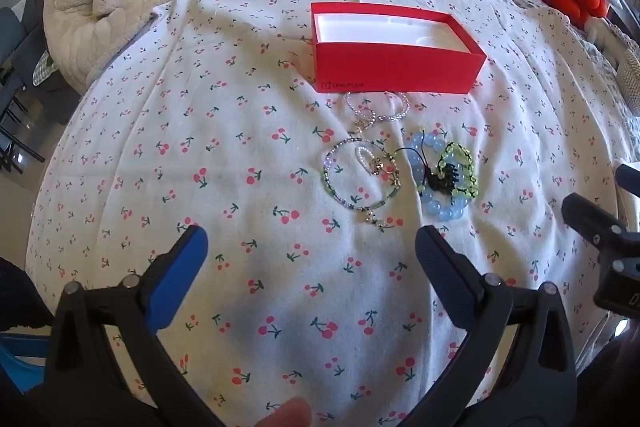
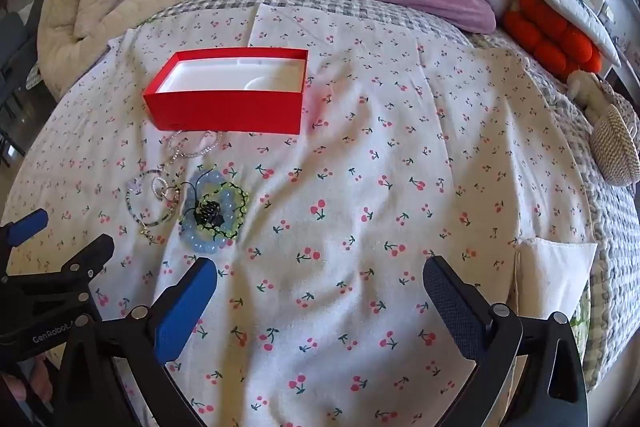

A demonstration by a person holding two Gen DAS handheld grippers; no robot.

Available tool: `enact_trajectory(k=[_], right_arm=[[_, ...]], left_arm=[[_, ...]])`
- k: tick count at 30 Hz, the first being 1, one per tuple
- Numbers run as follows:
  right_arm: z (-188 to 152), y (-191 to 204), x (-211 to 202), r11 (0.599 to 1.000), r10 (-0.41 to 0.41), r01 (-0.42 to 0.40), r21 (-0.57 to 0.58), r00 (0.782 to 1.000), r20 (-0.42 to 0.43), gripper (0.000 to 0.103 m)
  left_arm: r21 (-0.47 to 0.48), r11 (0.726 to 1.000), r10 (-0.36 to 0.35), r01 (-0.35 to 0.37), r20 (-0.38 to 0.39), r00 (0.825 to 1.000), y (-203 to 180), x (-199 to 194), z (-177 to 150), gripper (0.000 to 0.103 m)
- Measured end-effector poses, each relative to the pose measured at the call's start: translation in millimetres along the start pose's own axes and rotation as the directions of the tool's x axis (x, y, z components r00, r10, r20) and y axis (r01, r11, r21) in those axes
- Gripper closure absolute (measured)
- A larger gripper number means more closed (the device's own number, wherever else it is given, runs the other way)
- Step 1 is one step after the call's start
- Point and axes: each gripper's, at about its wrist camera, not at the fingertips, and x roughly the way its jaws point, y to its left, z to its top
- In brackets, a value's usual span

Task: Organize jewelry

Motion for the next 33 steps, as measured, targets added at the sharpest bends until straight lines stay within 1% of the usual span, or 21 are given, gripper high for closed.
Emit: enact_trajectory(k=[2, 3, 4, 7, 10, 12, 17, 33], right_arm=[[0, -2, -2, 1.000, -0.002, 0.002, -0.007, 1.000, 0.009, 0.000], [-1, -2, -2, 1.000, -0.012, 0.013, -0.015, 1.000, 0.008, 0.000], [1, 2, 2, 0.999, -0.033, 0.033, -0.024, 0.999, -0.012, 0.000], [-1, 9, 1, 0.998, -0.052, 0.052, -0.045, 0.999, -0.004, 0.000], [1, 9, 3, 0.998, -0.046, 0.045, -0.050, 0.999, -0.016, 0.000], [0, 12, 2, 0.998, -0.048, 0.047, -0.051, 0.999, -0.016, 0.000], [-2, 12, 3, 0.998, -0.045, 0.044, -0.052, 0.999, -0.022, 0.000], [-1, 12, 7, 0.998, -0.044, 0.043, -0.043, 0.998, -0.040, 0.000]], left_arm=[[-0.014, 1.000, -0.009, 0.009, 0.001, 1.000, 3, 0, 1, 0.000], [0.005, 1.000, 0.006, -0.006, 0.015, 1.000, -3, -4, -3, 0.000], [0.003, 1.000, 0.006, -0.006, 0.016, 1.000, -4, -4, -4, 0.000], [-0.005, 1.000, 0.002, -0.002, 0.014, 1.000, -5, -5, -7, 0.000], [-0.015, 1.000, -0.002, 0.002, 0.009, 1.000, -6, -6, -10, 0.000], [0.011, 1.000, -0.013, 0.013, 0.000, 1.000, 0, -2, -4, 0.000], [0.006, 1.000, -0.025, 0.025, -0.006, 1.000, 0, -2, -3, 0.000], [0.005, 1.000, -0.029, 0.029, -0.010, 1.000, -1, 0, -4, 0.000]])
